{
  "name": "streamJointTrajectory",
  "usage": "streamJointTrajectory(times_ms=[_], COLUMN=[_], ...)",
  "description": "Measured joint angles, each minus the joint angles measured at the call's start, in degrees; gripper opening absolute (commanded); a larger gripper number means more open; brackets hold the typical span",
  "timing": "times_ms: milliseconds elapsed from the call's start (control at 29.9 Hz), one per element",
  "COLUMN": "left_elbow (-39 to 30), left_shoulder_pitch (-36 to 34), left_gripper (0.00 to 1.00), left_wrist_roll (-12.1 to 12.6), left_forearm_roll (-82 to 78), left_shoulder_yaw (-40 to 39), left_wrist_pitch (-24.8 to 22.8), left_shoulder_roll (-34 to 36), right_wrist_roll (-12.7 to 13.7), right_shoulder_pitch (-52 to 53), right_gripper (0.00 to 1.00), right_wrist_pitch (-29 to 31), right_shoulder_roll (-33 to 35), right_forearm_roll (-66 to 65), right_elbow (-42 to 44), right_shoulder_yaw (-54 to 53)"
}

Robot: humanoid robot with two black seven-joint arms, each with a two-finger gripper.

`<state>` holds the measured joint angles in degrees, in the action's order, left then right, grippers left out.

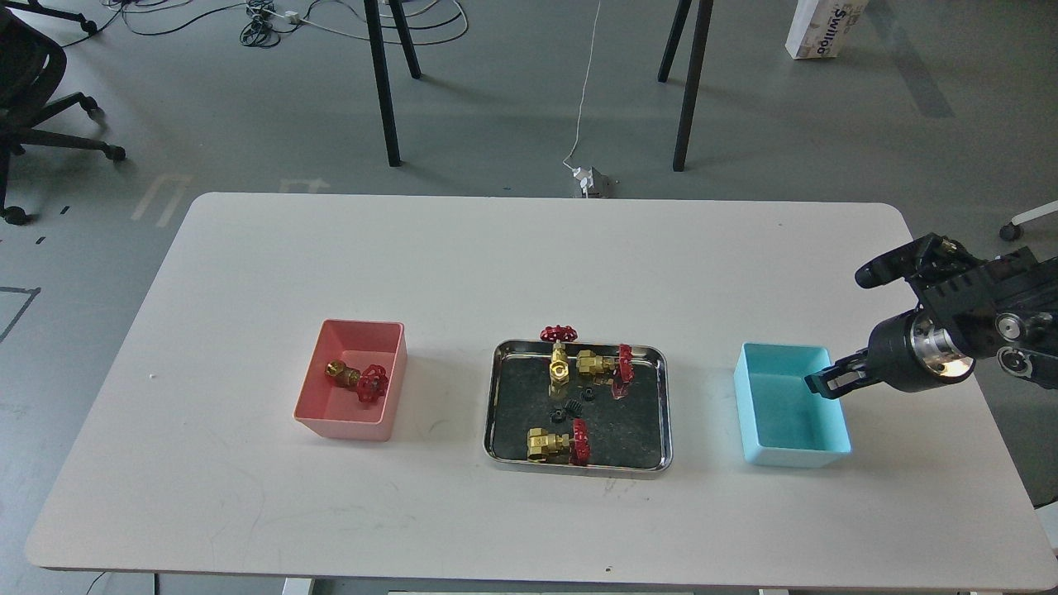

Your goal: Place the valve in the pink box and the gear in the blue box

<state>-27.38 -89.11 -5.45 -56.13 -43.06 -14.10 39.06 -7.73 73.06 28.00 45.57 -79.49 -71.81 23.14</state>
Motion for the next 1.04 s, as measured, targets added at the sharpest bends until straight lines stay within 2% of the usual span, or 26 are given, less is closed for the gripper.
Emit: streamJointTrajectory(times_ms=[67, 334, 468, 569, 702, 803, 836, 870, 970, 1037], left_elbow=[-0.04, -0.05, -0.09, -0.13, -0.31, -0.43, -0.44, -0.44, -0.48, -0.49], left_shoulder_pitch=[0.01, 0.18, 0.36, 0.50, 1.31, 3.28, 4.03, 4.69, 6.28, 7.17], left_gripper=[0.98, 0.98, 0.98, 0.98, 0.98, 0.98, 0.98, 0.98, 0.98, 0.98], left_wrist_roll=[0.06, 0.25, 0.41, 0.20, -0.99, -1.51, -1.52, -1.52, -1.46, -1.29], left_forearm_roll=[0.00, -0.11, -0.36, -0.31, -0.07, -0.05, -0.04, -0.04, -0.03, -0.02], left_shoulder_yaw=[0.00, 0.07, 1.08, 5.48, 11.12, 12.90, 13.13, 13.24, 13.33, 13.37], left_wrist_pitch=[0.08, 0.19, -0.03, -0.02, 0.24, 0.33, 0.33, 0.34, 0.34, 0.34], left_shoulder_roll=[-0.20, -1.92, -3.75, -6.53, -12.98, -17.45, -18.69, -19.84, -23.00, -24.82], right_wrist_roll=[-0.01, 0.08, 0.56, 2.24, 5.60, 6.50, 6.72, 6.95, 7.31, 7.30], right_shoulder_pitch=[-1.57, -4.13, -3.95, -3.84, -4.35, -4.37, -4.34, -4.26, -4.00, -3.81], right_gripper=[0.74, 0.83, 0.83, 0.83, 0.83, 0.89, 0.96, 0.98, 0.99, 0.99], right_wrist_pitch=[0.00, 0.01, 0.01, -0.01, -0.41, -7.76, -11.85, -16.52, -30.91, -37.54], right_shoulder_roll=[-0.48, -2.51, -3.71, -4.55, -4.80, -5.11, -5.26, -5.59, -8.22, -10.77], right_forearm_roll=[0.02, 3.48, 12.63, 22.20, 32.86, 42.72, 46.13, 49.26, 55.12, 56.57], right_elbow=[0.42, 1.17, 5.05, 10.57, 13.46, 14.80, 15.33, 15.82, 18.84, 20.39], right_shoulder_yaw=[-1.49, -10.40, -22.60, -33.24, -41.25, -43.46, -44.07, -44.69, -46.35, -46.82])
